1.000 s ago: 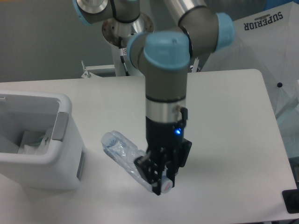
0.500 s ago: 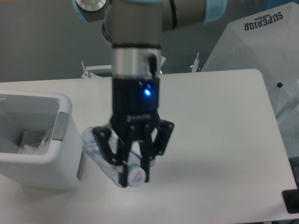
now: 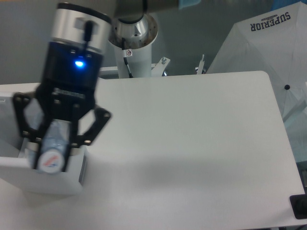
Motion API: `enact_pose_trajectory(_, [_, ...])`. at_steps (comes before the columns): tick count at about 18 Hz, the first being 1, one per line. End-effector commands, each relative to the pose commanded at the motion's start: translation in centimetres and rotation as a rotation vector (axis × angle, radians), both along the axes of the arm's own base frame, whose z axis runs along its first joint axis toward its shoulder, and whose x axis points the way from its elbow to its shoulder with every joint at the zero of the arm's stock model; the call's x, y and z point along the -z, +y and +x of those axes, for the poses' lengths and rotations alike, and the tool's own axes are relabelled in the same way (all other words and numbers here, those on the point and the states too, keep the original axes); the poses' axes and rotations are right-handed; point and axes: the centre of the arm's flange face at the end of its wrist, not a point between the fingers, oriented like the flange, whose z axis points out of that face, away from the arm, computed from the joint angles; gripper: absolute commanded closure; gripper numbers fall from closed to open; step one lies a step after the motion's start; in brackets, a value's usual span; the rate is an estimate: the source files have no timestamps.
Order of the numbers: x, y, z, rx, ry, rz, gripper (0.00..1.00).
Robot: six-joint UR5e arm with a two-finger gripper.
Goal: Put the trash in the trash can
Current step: 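Lift the bottle and carry it over the trash bin, then lower the bottle into the bin and open the gripper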
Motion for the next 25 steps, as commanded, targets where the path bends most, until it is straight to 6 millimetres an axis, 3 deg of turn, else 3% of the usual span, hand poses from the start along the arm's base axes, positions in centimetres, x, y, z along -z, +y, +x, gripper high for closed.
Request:
enact_pose_trajectory(11, [5.0,1.8,3.5,0.103,0.05,-0.022,0.86])
enact_pose_trajectory(16, [7.7,1.9,6.2,0.177,0.076,-0.064,0.77])
enact_pose_trajectory(19, [8.7,1.7,6.3,0.186,0.077,-0.078,0.53])
enact_pose_trajectory(20, [8.7,1.7,6.3,0.186,0.078,-0.078,0.35])
enact_pose_trajectory(23, [8.7,1.6,6.3,0.189,0.092,-0.083,0.03])
enact_pose_trajectory(25, [8.7,1.5,6.3,0.199,0.109,-0.083,0.0])
